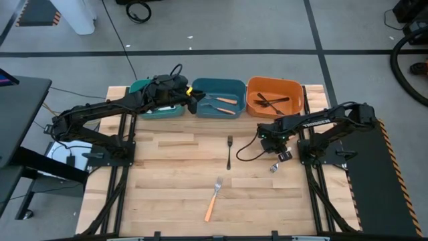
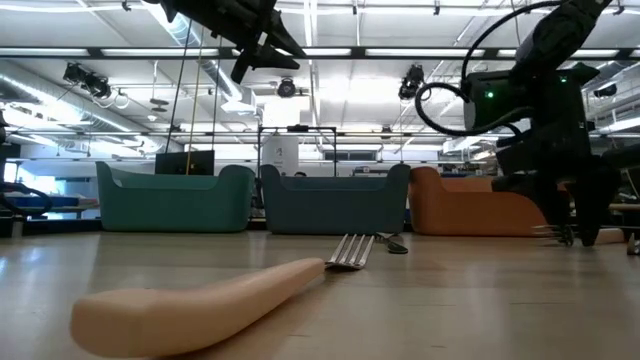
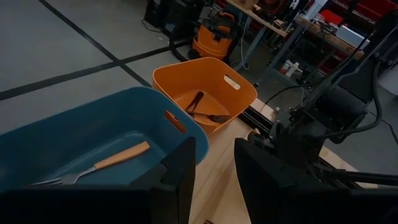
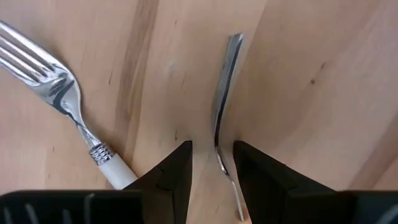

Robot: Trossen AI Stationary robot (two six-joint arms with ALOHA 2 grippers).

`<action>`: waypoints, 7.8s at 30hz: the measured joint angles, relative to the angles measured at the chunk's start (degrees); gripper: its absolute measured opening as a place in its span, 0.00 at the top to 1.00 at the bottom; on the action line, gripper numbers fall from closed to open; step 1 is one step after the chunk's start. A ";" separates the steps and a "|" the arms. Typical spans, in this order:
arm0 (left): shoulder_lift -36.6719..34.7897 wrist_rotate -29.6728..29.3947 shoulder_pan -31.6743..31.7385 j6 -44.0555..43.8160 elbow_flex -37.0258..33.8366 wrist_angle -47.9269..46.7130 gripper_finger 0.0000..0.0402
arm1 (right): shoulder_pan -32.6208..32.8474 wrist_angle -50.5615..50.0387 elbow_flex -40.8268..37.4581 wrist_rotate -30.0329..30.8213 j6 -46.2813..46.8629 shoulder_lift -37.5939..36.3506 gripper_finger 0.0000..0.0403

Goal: Sort silverware by color (type)
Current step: Put the top orange fork into the blue bin, then put the white fork into the light green bin

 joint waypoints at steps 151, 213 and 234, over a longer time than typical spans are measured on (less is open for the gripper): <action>0.02 -0.39 0.98 18.51 -0.07 -7.28 0.70 | 26.43 -16.72 7.71 6.56 160.44 -5.09 0.73; 0.02 -0.39 1.05 17.94 -0.02 -6.82 0.70 | 26.52 -12.94 17.19 9.69 135.71 2.48 1.00; 0.02 15.22 1.05 3.65 -0.02 5.10 0.70 | 10.60 36.35 22.84 28.82 64.13 -10.99 1.00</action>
